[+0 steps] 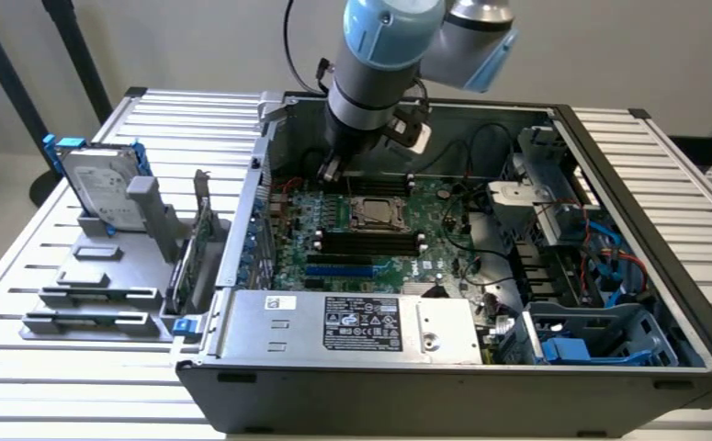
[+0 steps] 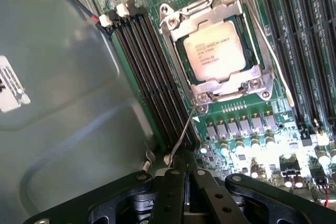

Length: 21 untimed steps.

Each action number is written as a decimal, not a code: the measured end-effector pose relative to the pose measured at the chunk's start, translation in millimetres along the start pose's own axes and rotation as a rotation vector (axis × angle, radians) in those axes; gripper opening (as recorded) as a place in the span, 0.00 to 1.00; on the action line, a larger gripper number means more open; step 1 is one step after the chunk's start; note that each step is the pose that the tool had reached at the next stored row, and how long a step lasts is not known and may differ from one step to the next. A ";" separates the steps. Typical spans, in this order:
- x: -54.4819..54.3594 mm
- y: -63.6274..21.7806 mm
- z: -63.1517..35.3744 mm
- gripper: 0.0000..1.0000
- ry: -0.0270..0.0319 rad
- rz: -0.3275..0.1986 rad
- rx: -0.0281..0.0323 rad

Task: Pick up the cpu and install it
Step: 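Install the first cpu locking lever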

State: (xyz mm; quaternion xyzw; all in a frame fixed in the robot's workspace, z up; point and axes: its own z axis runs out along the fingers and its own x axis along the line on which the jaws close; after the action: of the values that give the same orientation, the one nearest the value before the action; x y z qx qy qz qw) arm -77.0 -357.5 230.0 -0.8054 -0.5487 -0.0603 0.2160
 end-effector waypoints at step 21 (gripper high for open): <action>6.9 13.6 7.6 0.11 -0.0156 -0.014 -0.0684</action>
State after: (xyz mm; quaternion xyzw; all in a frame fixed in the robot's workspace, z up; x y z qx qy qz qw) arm -63.0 -352.5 221.7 -0.8089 -0.5535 -0.0742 0.1836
